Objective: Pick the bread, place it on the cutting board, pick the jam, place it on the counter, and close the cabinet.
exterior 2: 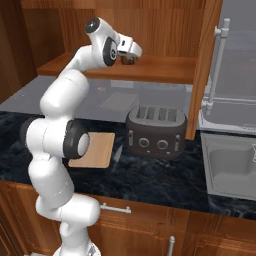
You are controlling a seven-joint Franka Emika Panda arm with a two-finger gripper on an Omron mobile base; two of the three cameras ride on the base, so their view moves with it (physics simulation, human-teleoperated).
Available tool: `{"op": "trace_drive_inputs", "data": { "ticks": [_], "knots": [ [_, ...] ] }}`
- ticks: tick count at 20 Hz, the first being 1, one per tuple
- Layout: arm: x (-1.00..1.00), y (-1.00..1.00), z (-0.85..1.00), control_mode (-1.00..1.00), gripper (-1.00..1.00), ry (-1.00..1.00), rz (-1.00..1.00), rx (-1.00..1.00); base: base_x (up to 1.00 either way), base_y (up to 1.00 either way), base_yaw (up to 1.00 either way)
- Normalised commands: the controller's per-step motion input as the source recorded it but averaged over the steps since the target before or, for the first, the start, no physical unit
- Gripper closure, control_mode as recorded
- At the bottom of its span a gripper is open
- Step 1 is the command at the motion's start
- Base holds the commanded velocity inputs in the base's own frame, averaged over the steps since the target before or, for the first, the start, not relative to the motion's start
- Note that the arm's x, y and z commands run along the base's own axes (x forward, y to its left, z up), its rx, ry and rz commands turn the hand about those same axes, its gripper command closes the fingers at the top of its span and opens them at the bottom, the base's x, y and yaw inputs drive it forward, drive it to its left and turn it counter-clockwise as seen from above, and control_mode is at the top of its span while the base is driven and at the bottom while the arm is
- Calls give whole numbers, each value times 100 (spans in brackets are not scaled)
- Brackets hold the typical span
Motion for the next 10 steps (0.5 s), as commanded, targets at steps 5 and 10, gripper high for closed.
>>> {"op": "trace_drive_inputs", "data": {
  "ticks": [5, 10],
  "knots": [
    [-65, 0, 0, -100, 100, 0, 0, 0, 0, 0, 0],
    [-67, 0, 0, -100, 100, 0, 2, 0, 0, 0, 0]
  ]
}}
